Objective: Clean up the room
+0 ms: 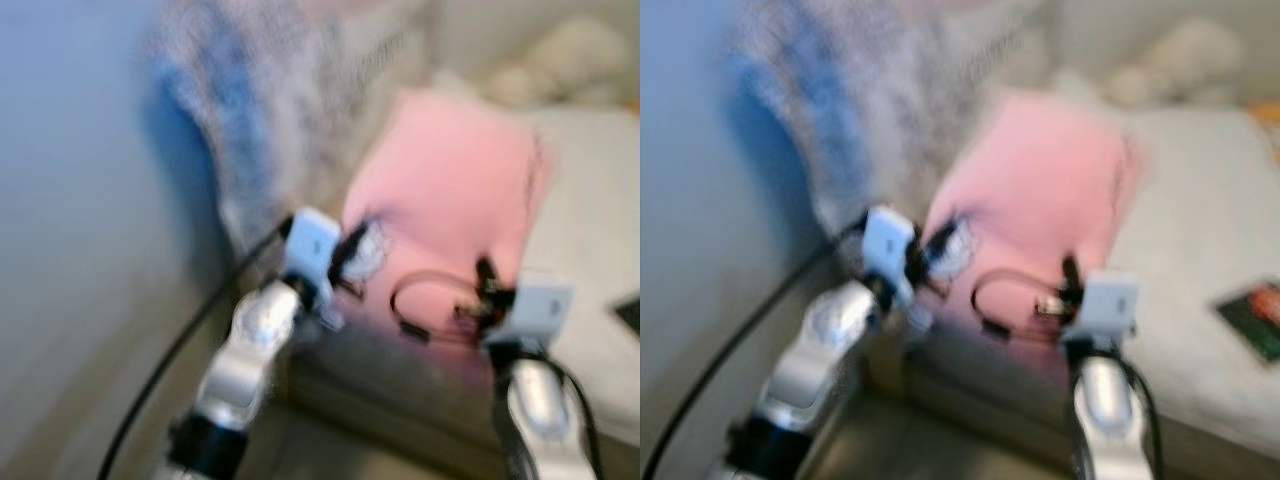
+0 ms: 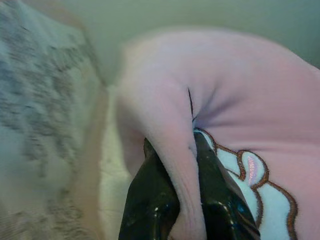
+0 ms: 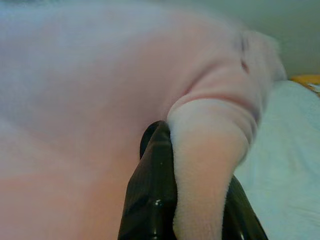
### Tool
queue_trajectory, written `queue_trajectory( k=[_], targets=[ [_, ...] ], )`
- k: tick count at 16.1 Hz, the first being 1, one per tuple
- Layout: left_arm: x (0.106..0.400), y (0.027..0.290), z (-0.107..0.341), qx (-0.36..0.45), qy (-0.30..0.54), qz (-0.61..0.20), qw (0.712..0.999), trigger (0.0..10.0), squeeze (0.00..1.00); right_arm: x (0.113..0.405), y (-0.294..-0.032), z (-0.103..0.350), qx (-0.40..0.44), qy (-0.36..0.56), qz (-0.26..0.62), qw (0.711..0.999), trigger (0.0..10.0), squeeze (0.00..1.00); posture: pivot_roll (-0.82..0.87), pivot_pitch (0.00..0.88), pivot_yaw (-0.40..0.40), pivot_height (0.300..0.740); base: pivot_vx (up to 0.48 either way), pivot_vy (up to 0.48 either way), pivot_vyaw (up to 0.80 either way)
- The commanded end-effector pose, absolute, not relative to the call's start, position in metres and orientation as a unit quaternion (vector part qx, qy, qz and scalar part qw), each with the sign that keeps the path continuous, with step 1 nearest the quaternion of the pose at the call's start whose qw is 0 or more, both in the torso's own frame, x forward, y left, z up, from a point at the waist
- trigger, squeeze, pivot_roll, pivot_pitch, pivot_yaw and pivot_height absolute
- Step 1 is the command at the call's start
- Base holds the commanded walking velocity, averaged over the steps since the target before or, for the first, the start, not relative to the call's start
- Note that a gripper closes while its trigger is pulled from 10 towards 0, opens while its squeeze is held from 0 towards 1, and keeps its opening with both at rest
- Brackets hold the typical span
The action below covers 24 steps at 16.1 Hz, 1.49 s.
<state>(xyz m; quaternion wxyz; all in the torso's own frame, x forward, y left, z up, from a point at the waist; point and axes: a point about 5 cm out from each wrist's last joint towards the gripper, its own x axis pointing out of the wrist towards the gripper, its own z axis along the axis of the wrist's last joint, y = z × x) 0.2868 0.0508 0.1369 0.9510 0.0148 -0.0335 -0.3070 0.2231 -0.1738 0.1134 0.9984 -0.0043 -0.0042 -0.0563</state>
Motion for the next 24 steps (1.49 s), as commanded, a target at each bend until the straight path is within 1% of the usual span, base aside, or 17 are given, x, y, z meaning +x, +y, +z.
queue_trajectory(
  k=[1,2,6,9,11,15,17,19,20,21,22,23,24],
  targets=[
    [0.298,0.061,0.147,0.012,-0.049,-0.271,0.961,10.0,0.0,0.225,-0.192,0.116,-0.015,-0.005,-0.096,0.995,10.0,0.0,0.01,0.0,0.004,0.74,0.398,-0.266,0.0],
    [0.303,0.06,0.145,0.021,-0.041,-0.268,0.962,10.0,0.0,0.231,-0.191,0.116,-0.012,-0.01,-0.093,0.996,10.0,0.0,0.01,0.0,0.005,0.74,0.439,0.0,0.0],
    [0.321,0.061,0.156,0.034,-0.063,-0.268,0.961,10.0,0.0,0.239,-0.178,0.114,0.001,-0.007,-0.079,0.997,10.0,0.0,0.01,0.0,0.017,0.74,0.0,0.0,0.0],
    [0.339,0.069,0.155,0.031,-0.043,-0.228,0.972,10.0,0.0,0.257,-0.172,0.114,0.012,-0.001,-0.054,0.998,10.0,0.0,0.01,0.0,0.021,0.74,0.48,0.0,0.0],
    [0.345,0.07,0.157,0.032,-0.042,-0.22,0.974,10.0,0.0,0.267,-0.173,0.114,0.013,0.005,-0.046,0.999,10.0,0.0,0.01,0.0,0.02,0.74,0.48,0.0,0.0],
    [0.357,0.053,0.157,0.023,-0.035,-0.223,0.974,10.0,0.0,0.296,-0.178,0.117,-0.007,0.027,-0.018,0.999,10.0,0.0,0.04,0.0,0.01,0.74,0.48,0.0,0.0],
    [0.363,0.05,0.156,0.013,-0.021,-0.216,0.976,10.0,0.0,0.313,-0.181,0.115,-0.009,0.056,0.007,0.998,10.0,0.0,0.04,0.0,0.007,0.74,0.48,0.0,0.0],
    [0.372,0.051,0.15,0.03,0.006,-0.177,0.984,10.0,0.0,0.331,-0.185,0.112,-0.003,0.086,0.032,0.996,10.0,0.0,0.07,0.0,-0.011,0.74,0.48,0.0,0.0],
    [0.376,0.053,0.146,0.027,0.022,-0.146,0.989,10.0,0.0,0.342,-0.183,0.106,0.011,0.114,0.055,0.992,10.0,0.0,0.08,0.0,-0.031,0.74,0.0,0.0,0.0],
    [0.378,0.055,0.143,0.025,0.029,-0.131,0.991,10.0,0.0,0.349,-0.18,0.101,0.018,0.131,0.068,0.989,10.0,0.0,0.08,0.0,-0.031,0.74,0.0,0.0,0.0],
    [0.378,0.061,0.131,0.006,0.058,-0.094,0.994,10.0,0.0,0.358,-0.166,0.091,-0.001,0.17,0.11,0.979,10.0,0.0,0.08,0.044,-0.055,0.74,0.0,0.0,0.0],
    [0.376,0.064,0.121,-0.01,0.079,-0.073,0.994,10.0,0.0,0.36,-0.158,0.086,-0.021,0.185,0.136,0.973,10.0,0.0,0.08,0.066,-0.067,0.74,0.0,0.0,0.0],
    [0.369,0.067,0.103,-0.026,0.115,-0.044,0.992,10.0,0.0,0.358,-0.146,0.077,-0.067,0.207,0.178,0.96,10.0,0.0,0.09,0.081,-0.071,0.74,0.0,0.0,0.0]
  ],
)
